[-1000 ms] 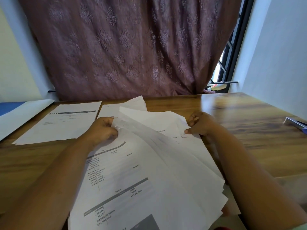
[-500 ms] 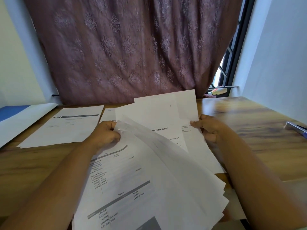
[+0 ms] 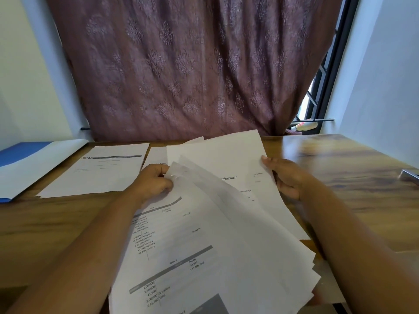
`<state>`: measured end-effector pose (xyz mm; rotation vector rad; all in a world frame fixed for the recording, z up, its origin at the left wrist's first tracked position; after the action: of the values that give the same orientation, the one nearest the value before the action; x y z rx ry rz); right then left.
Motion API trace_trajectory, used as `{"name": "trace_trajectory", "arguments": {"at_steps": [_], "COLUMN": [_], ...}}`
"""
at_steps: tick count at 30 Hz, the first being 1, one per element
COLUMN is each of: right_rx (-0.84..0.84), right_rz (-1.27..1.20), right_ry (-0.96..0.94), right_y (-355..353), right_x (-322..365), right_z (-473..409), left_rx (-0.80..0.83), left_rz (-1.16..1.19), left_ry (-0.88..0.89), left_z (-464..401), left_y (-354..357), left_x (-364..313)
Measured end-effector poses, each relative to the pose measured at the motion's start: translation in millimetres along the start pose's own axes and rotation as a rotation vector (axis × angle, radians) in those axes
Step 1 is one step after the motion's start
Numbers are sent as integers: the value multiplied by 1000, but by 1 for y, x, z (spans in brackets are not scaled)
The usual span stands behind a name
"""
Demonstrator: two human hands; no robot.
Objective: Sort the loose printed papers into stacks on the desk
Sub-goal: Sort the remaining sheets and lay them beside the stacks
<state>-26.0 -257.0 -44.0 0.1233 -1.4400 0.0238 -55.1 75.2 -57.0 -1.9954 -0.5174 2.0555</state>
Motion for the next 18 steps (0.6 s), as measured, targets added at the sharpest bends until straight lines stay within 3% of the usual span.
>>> {"name": "trace_trajectory", "arguments": {"at_steps": [3,5,8,10,15,16,18], "right_rx": [111,-2,-148,-241,-329,-330,-142], "right_rz": [388,550,589,815,1166,1187,967], "right_ry": [-129,-215,-281,-284,-318,-426,-596], "right_y": [8,5,0,-5,-3,1,15], "right_x": [-6,-10,-10,-10,-8,-5,1], "right_z": [4,-3,-9,-11,-13,-10,-1], "left_rx": [2,5,4,28,50,46,53], "left_rz": [-5,-12,-12,-12,0,4,29], "left_ry": [0,9,30,27,80,94,115], "left_z": [0,1,5,5,7,8,10], "left_y": [-1,0,1,1,0,0,-1], "left_x": [1,-1,-4,-4,-6,-8,-10]}}
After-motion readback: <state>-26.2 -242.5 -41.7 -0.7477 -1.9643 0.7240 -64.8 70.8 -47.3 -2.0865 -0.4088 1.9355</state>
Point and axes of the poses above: each hand's wrist, its own z-axis away from the middle knuckle, its own y-axis out of the palm, x = y × z, the point moved 2 cm from there along -z, towards the middle knuckle, and after that the axes turned 3 degrees about -y, right-handed, at the moved point
